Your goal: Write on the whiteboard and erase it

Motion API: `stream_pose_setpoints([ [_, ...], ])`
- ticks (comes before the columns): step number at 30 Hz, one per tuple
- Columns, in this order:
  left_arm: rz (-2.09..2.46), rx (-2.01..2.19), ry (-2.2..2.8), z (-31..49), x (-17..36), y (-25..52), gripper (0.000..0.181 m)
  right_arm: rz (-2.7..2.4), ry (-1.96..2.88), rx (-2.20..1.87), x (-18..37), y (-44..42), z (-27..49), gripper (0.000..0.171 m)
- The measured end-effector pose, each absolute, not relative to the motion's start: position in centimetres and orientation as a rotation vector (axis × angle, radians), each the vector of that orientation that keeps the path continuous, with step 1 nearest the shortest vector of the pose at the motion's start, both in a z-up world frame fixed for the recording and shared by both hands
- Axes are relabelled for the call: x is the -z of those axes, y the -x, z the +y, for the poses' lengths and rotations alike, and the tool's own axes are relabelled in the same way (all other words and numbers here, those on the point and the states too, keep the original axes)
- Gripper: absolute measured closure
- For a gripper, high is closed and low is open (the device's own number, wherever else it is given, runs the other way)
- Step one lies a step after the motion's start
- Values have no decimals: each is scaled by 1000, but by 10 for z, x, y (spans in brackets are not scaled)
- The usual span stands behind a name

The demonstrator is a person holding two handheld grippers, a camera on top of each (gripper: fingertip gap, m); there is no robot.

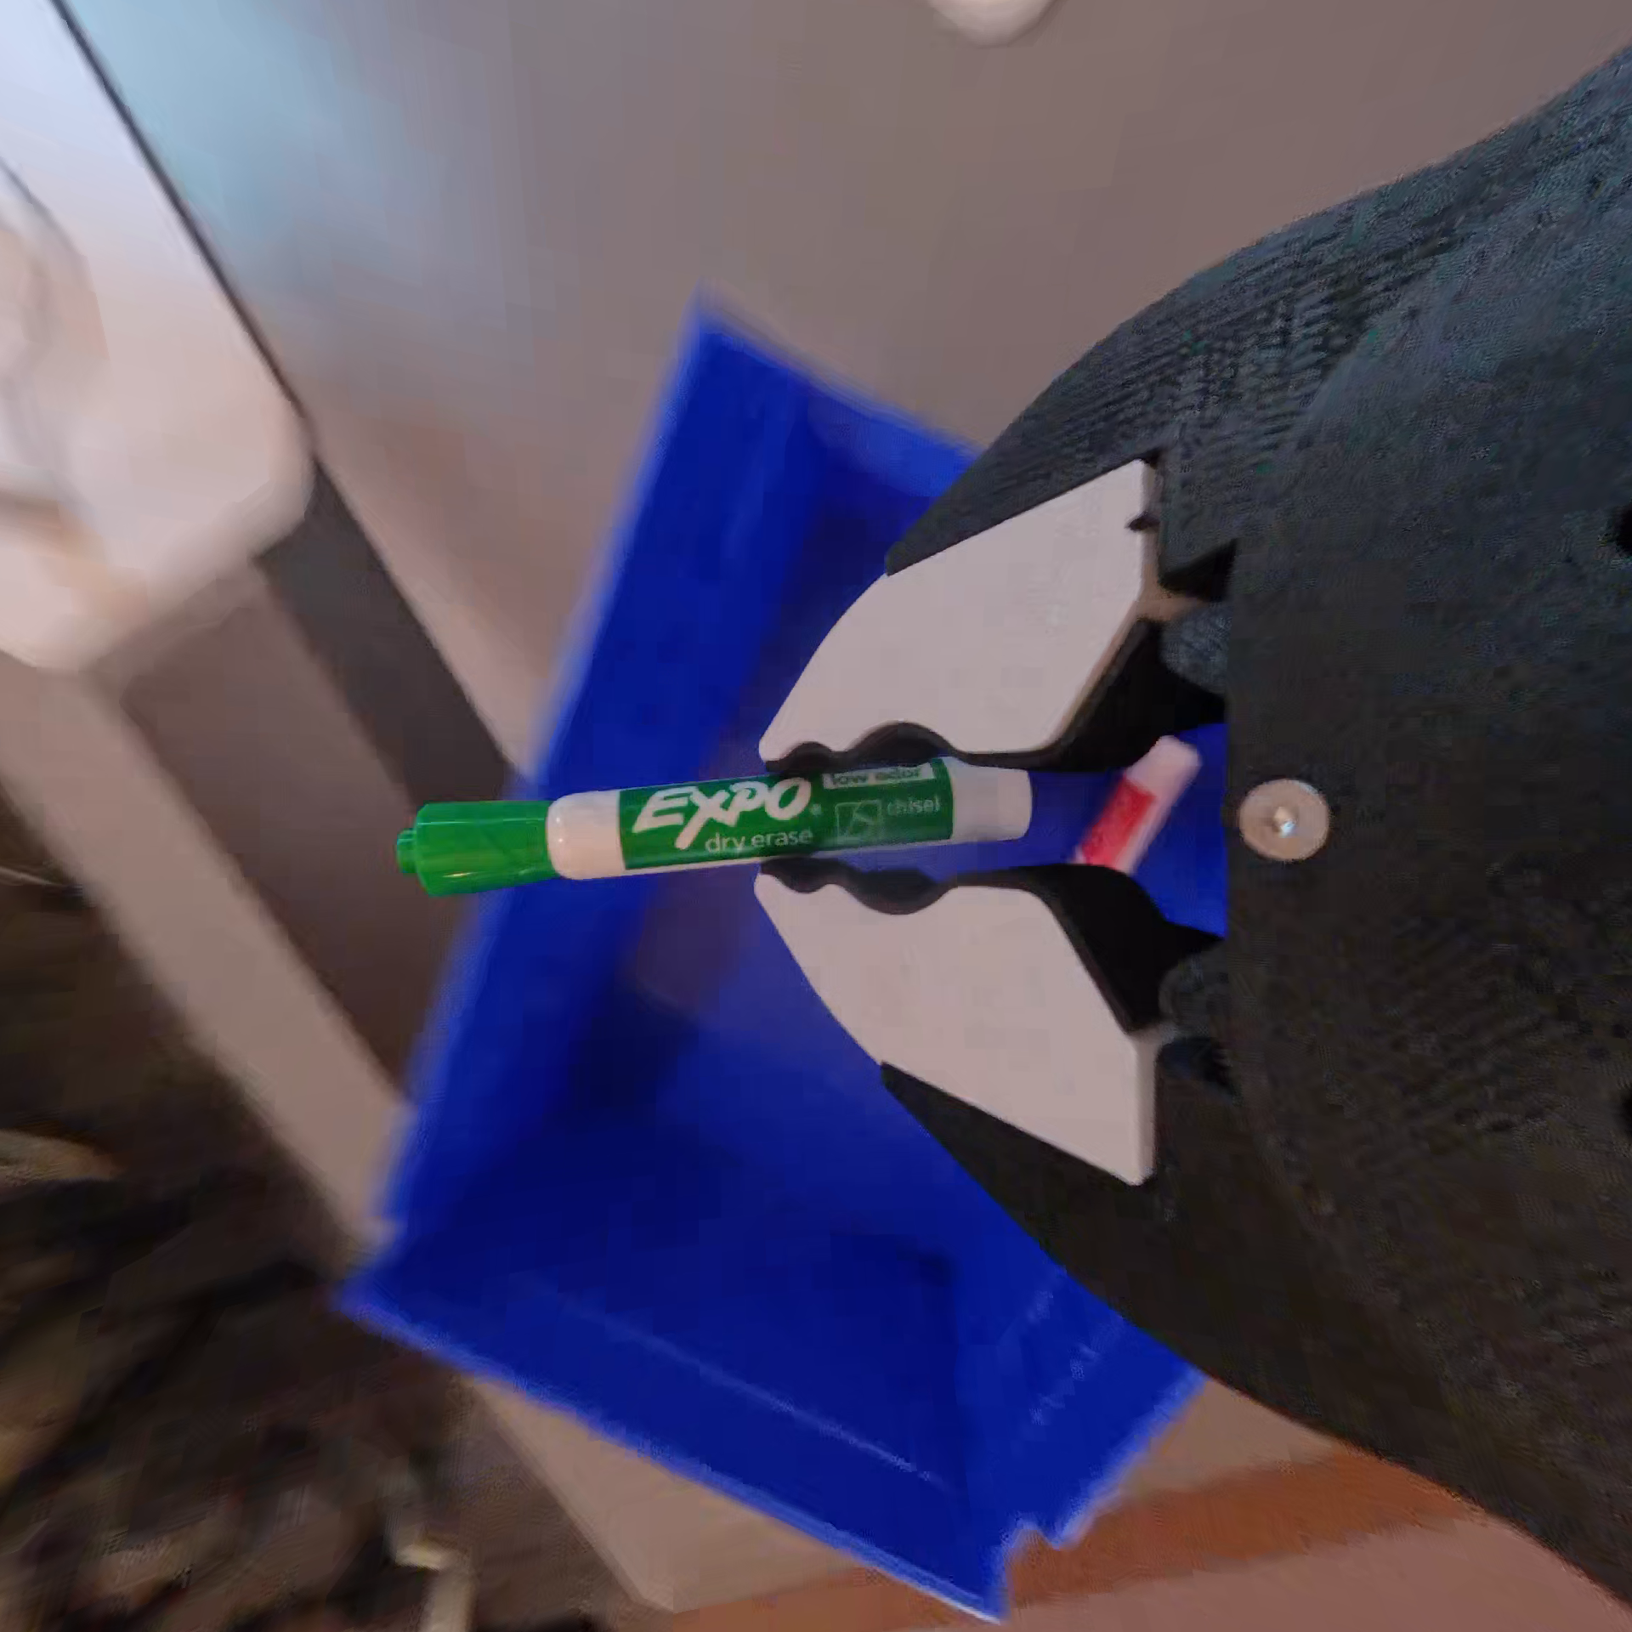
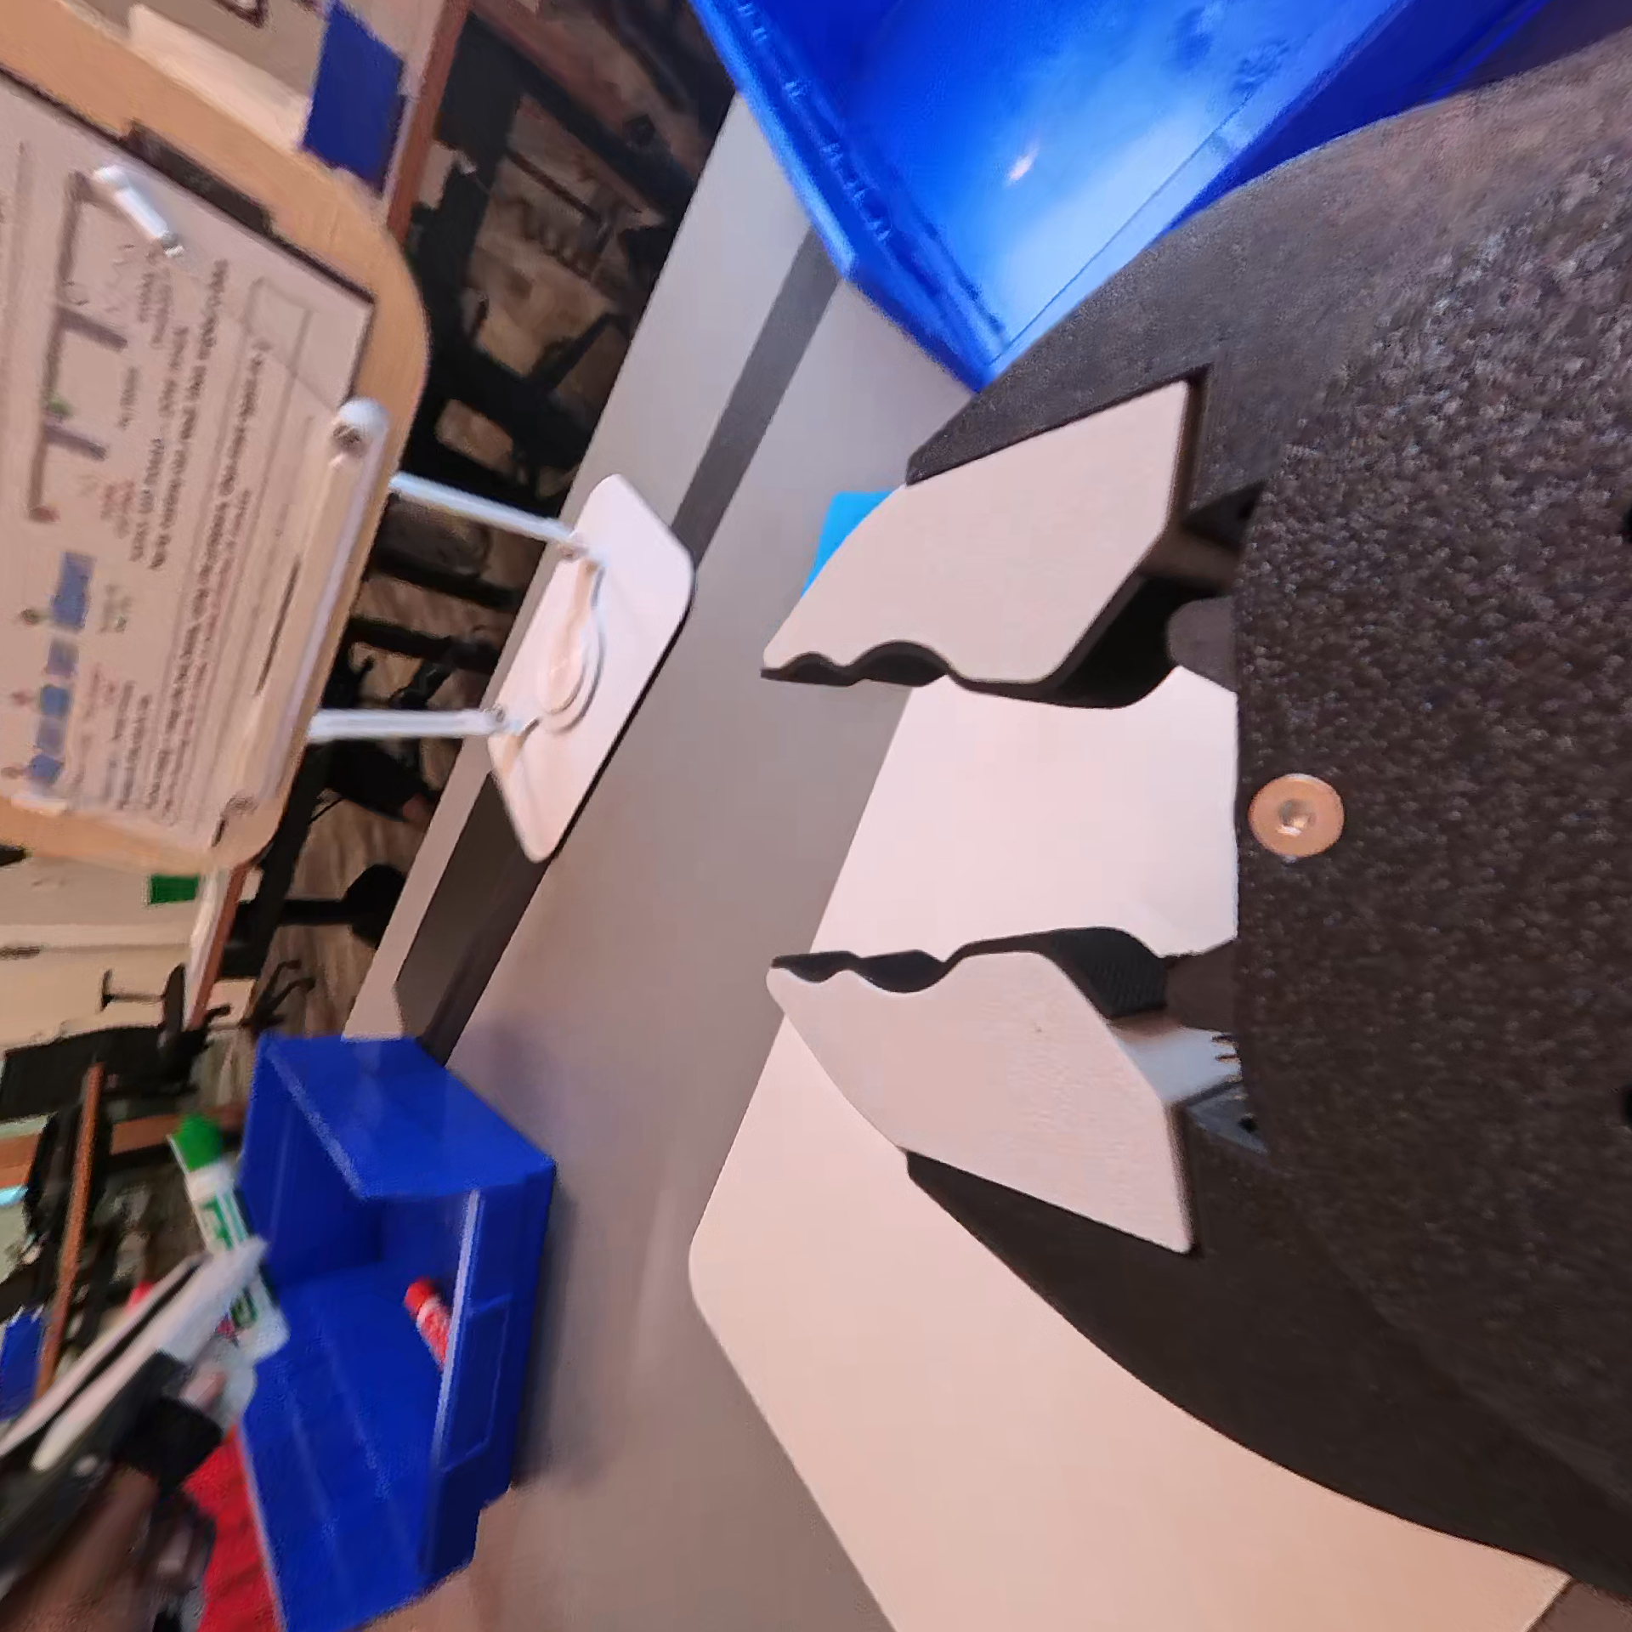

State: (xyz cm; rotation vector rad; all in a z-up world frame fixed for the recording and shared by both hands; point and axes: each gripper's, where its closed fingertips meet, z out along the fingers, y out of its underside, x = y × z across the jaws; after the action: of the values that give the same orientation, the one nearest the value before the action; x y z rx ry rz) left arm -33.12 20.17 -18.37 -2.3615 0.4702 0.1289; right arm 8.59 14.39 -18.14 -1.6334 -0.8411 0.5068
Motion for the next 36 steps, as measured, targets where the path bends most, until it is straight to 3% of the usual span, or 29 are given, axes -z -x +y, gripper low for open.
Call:
stream_pose_setpoints([
  [5,566,859,1832,126,108,169,163,-1008,1427,-682,164,-44,95,112],
  [13,249,1642,1507,55,134,34,163,-1203,1258,-442,169,39,38,98],
  [17,250,1708,1465,46,136,24,163,-1148,1269,-363,162,26,57,95],
  [19,229,1691,1429,49,130,39,163,-1006,1272,-390,147,0,72,121],
  [20,250,1690,1442,48,131,42,163,-927,1269,-410,137,-14,79,123],
  [27,192,1761,1409,45,136,40,163,-1153,1166,-480,158,16,44,104],
  [31,256,1796,1430,29,142,17,163,-1196,1124,-468,161,31,35,146],
  [36,288,1827,1528,28,158,9,162,-1238,1243,-541,175,24,39,151],
])
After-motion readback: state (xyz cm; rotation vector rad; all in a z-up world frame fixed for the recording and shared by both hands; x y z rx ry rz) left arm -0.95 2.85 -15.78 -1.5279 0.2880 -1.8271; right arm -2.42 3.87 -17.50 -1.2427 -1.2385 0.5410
